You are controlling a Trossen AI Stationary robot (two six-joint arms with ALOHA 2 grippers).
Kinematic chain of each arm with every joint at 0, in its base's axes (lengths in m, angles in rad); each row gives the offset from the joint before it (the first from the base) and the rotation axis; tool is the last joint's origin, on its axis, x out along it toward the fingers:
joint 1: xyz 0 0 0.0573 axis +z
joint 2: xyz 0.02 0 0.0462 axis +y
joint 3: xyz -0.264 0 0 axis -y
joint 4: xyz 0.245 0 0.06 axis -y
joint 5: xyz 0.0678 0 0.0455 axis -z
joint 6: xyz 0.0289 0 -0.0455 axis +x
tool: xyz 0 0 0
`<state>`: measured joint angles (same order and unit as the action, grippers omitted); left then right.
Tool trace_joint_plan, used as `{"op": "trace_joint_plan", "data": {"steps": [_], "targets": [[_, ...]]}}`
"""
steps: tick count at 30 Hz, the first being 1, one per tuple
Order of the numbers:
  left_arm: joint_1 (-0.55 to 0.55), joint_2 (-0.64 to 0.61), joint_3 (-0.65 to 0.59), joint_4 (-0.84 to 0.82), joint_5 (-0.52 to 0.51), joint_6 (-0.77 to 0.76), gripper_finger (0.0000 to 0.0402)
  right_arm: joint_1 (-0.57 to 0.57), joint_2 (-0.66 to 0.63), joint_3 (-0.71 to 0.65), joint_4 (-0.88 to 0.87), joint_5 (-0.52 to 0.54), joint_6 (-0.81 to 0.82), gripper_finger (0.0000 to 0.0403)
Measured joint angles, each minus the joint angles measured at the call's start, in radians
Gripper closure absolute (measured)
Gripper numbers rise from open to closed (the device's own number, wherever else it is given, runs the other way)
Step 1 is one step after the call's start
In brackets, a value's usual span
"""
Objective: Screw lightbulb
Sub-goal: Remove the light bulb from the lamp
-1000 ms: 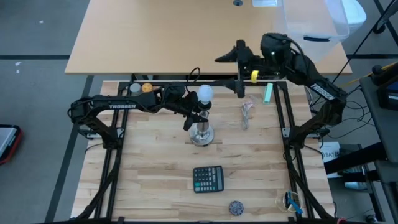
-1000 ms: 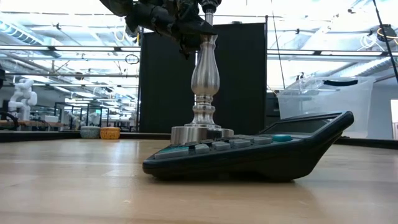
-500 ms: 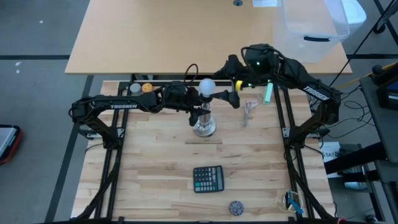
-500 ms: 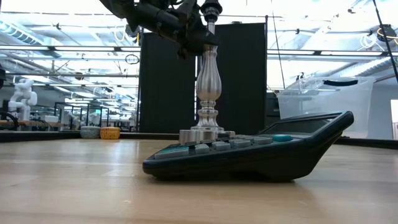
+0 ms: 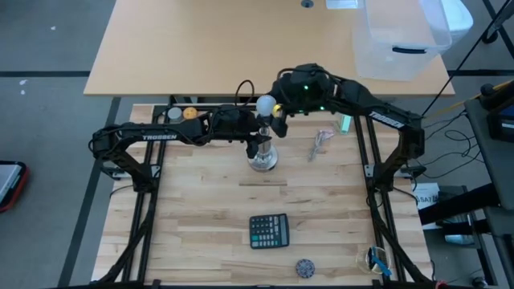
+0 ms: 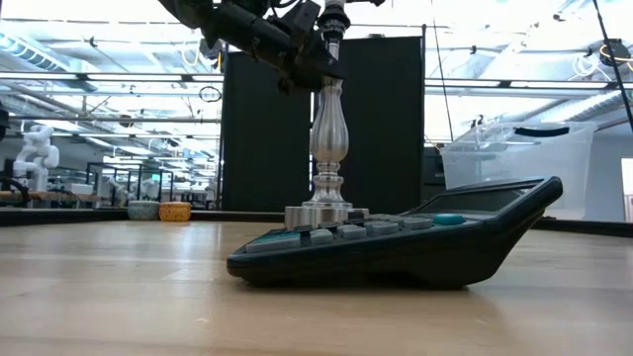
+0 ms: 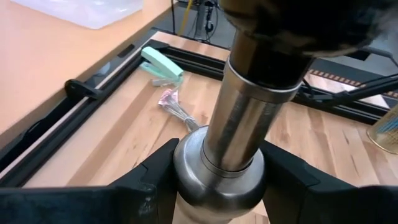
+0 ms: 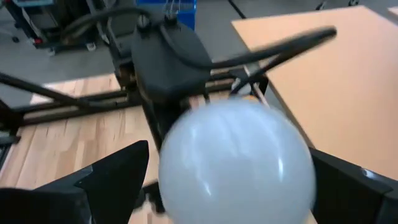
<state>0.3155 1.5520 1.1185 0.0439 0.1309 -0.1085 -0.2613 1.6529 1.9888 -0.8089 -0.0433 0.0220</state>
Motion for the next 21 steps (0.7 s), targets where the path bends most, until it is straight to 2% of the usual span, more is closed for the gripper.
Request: {"op": "trace_joint_plan", "data": {"steps": [7, 10, 15, 21], "targets": [[0.005, 0.000, 0.001, -0.004, -0.020, -0.011, 0.0227, 0.002, 0.022, 0.000, 0.087, 0.004, 0.018, 0.0034], [0.007, 0.000, 0.001, -0.004, -0.020, -0.009, 0.0227, 0.002, 0.022, 0.000, 0.081, 0.016, 0.007, 0.0066], [0.007, 0.000, 0.001, -0.005, -0.018, -0.004, 0.0227, 0.001, 0.022, 0.000, 0.064, 0.013, -0.018, 0.0144], [0.009, 0.000, 0.001, -0.005, 0.033, 0.022, 0.0227, 0.002, 0.013, 0.001, 0.039, -0.021, -0.098, 0.0145]]}}
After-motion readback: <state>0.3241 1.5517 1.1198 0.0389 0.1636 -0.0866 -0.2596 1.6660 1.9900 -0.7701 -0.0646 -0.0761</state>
